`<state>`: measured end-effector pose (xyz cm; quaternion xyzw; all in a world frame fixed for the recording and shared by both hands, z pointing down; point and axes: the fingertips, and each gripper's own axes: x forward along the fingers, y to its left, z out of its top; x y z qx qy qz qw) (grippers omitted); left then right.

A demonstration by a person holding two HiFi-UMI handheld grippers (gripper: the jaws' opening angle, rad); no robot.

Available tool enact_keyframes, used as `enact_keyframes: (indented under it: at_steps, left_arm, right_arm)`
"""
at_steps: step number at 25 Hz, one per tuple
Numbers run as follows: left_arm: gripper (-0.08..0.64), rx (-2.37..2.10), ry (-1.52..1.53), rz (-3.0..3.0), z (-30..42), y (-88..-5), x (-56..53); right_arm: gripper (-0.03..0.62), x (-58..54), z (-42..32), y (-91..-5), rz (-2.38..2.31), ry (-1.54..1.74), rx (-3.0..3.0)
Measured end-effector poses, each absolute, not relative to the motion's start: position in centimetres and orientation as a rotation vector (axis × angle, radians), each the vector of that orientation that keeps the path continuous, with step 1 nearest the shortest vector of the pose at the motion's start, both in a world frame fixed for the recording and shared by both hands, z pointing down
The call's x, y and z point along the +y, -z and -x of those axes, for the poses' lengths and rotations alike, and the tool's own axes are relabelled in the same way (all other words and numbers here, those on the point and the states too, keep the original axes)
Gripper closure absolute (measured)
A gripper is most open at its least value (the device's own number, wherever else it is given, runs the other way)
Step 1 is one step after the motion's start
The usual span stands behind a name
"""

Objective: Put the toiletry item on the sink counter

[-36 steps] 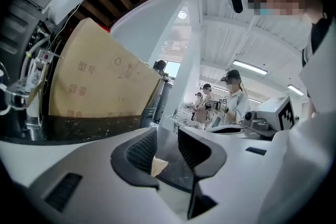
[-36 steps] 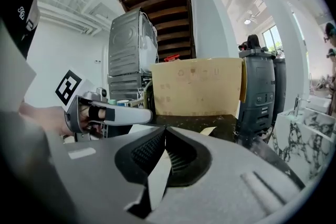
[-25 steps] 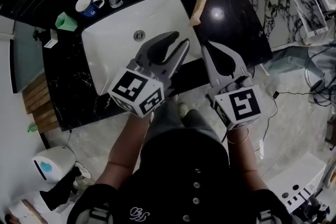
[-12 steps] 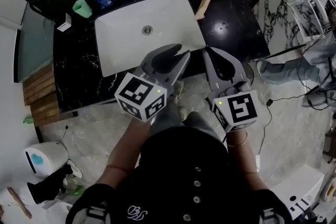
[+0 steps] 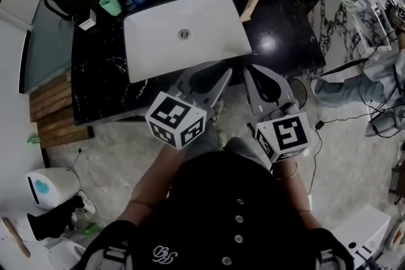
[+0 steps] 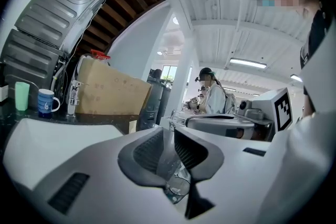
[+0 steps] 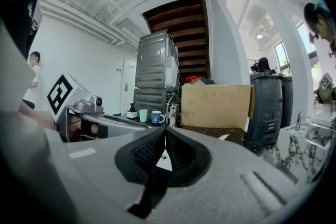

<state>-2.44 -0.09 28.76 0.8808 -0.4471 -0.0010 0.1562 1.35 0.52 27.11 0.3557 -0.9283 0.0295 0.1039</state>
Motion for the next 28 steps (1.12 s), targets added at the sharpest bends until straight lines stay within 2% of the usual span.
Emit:
enact_keyframes:
  at_steps: [14,28]
  left_arm:
    - [0.546,-1.279,0.0,-2.545,0.9,-28.7,1.7]
    - [0.549,-1.238,-0.001,-2.568,0.2,-28.8,2.5]
  right_arm:
    - [0.589,2.5,-1.4,-28.1,-0.948,-0.074,-2.712]
    - [0.589,3.3,-1.4,-27.7,-0.916,-0.044,-2.793]
